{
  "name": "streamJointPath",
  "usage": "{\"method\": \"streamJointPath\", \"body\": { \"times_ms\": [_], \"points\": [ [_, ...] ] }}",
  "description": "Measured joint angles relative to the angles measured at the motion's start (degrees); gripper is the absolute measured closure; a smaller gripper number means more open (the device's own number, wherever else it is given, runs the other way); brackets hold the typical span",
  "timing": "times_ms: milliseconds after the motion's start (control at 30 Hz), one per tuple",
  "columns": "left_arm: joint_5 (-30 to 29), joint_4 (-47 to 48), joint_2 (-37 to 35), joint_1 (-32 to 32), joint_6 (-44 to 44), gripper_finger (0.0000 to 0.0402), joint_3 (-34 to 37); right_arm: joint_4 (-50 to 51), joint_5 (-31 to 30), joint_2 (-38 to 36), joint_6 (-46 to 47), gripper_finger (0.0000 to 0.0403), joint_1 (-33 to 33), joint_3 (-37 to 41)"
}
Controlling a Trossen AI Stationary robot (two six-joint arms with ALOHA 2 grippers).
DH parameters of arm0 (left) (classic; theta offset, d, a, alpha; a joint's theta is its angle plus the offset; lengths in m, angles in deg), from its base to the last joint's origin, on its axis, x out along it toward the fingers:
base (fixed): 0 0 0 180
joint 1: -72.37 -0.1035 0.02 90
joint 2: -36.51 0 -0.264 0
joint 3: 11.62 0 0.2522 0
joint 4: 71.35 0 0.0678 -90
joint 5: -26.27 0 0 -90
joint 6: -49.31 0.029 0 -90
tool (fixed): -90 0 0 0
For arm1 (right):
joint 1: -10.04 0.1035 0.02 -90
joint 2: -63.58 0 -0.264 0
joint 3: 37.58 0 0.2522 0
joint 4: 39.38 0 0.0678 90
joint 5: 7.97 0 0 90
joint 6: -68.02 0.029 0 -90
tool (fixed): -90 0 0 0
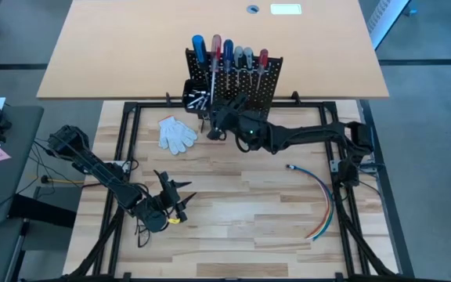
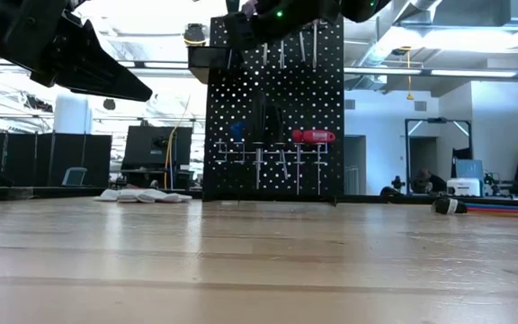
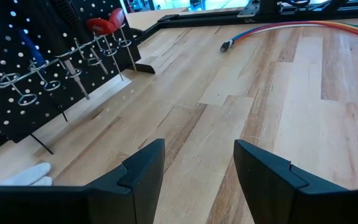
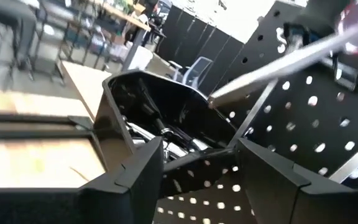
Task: Hang tools onto peg board
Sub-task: Hang the red transparent screwdriver on the pegboard
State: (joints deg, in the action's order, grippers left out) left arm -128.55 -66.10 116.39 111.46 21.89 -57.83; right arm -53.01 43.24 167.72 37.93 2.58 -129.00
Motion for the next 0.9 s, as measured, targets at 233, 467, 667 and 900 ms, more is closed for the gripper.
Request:
{"method": "streamJointPath", "body": {
  "times_ms": [233, 467, 667, 900],
  "points": [
    [-0.01, 0.00, 0.00, 0.00, 0.00, 0.0212, 0.00, 1.91, -4.08, 0.20, -11.30, 0.0202, 4.63, 0.15],
    [-0.02, -0.03, 0.00, 0.00, -0.15, 0.0212, 0.00, 4.98, -5.29, 0.15, -13.35, 0.0228, 4.54, 0.15],
    [-0.02, -0.04, 0.00, 0.00, -0.21, 0.0212, 0.00, 6.81, -5.22, -0.66, -19.80, 0.0240, 6.06, 0.15],
    [-0.02, -0.02, 0.00, 0.00, -0.22, 0.0212, 0.00, 12.37, -1.06, -5.88, -20.11, 0.0276, 9.14, 0.13]
  ]
}}
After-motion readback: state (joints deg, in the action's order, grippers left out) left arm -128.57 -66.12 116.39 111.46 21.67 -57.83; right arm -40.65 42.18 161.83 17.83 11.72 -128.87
